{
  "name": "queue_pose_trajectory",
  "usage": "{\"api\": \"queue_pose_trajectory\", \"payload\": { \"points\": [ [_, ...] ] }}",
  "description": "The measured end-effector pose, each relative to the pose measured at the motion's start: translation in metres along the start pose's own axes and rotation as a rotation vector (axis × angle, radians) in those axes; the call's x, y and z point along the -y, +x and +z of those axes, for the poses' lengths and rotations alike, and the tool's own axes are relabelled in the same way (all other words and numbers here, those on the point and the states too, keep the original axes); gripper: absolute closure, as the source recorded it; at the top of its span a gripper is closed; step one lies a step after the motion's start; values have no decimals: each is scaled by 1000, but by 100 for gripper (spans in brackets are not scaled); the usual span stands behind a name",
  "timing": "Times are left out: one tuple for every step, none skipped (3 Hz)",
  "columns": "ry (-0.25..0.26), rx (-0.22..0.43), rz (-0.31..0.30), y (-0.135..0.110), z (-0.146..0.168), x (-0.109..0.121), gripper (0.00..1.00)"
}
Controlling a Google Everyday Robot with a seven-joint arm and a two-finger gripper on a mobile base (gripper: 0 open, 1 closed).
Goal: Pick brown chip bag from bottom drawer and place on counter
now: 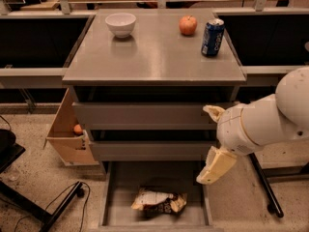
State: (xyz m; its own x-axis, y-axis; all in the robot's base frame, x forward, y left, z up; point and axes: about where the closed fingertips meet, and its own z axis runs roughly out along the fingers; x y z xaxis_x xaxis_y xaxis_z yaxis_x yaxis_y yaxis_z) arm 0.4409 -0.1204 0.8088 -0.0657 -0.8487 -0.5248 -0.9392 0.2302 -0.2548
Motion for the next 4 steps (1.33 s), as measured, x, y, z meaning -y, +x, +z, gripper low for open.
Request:
{"api": "queue_pose_trajectory", "payload": {
  "points": [
    [0,0,0,0,0,0,0],
    [-9,-55,-32,8,45,-6,0],
    [-37,-129,-58,29,132,-21,0],
    [-51,-199,-71,58,198,-22,0]
  ]
}}
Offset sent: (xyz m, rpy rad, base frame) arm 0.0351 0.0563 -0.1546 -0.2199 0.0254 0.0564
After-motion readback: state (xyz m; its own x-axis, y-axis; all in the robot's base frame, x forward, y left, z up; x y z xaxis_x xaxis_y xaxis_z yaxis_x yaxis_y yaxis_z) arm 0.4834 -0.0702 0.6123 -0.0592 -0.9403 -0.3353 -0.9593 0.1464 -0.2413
